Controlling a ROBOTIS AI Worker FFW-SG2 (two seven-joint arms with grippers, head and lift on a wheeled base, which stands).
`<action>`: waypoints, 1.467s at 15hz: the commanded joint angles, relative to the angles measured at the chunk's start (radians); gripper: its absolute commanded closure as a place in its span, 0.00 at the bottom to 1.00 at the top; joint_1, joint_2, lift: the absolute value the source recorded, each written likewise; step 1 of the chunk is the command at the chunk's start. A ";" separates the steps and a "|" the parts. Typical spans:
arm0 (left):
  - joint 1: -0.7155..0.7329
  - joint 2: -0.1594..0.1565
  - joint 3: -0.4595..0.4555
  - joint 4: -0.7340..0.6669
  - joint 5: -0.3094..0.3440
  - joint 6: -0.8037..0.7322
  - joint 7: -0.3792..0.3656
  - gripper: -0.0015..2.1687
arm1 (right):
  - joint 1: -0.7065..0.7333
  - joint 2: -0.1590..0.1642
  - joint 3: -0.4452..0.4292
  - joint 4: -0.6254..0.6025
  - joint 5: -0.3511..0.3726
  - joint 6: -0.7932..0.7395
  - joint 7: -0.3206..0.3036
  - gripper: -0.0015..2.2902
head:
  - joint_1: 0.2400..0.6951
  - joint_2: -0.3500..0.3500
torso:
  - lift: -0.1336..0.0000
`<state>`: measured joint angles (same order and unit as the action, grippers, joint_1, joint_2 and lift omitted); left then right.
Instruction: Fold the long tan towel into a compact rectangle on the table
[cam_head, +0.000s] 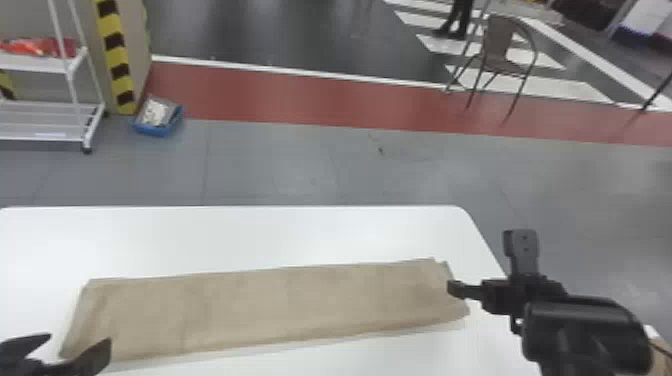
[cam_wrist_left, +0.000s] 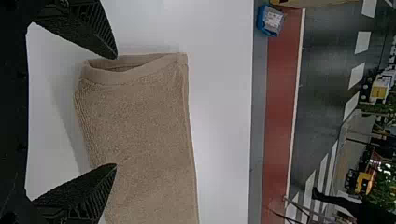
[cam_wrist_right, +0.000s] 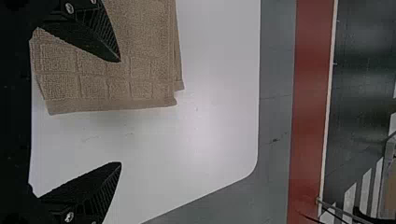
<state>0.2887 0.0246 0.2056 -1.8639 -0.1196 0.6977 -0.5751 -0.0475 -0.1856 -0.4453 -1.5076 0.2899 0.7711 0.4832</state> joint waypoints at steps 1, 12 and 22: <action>-0.025 0.000 -0.012 0.015 0.000 0.013 0.004 0.03 | 0.003 0.000 -0.004 0.000 0.000 -0.002 0.002 0.04 | 1.00 0.08 | 1.00; -0.263 0.009 0.046 0.258 0.005 0.256 -0.011 0.07 | 0.005 0.000 -0.001 0.004 0.000 -0.008 0.003 0.04 | 1.00 0.10 | 1.00; -0.413 0.035 0.047 0.480 -0.029 0.308 -0.028 0.62 | 0.001 -0.003 -0.009 0.013 -0.003 -0.017 0.003 0.04 | 1.00 0.11 | 1.00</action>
<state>-0.1193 0.0534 0.2528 -1.3945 -0.1473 1.0056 -0.5982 -0.0444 -0.1887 -0.4541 -1.4980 0.2883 0.7582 0.4863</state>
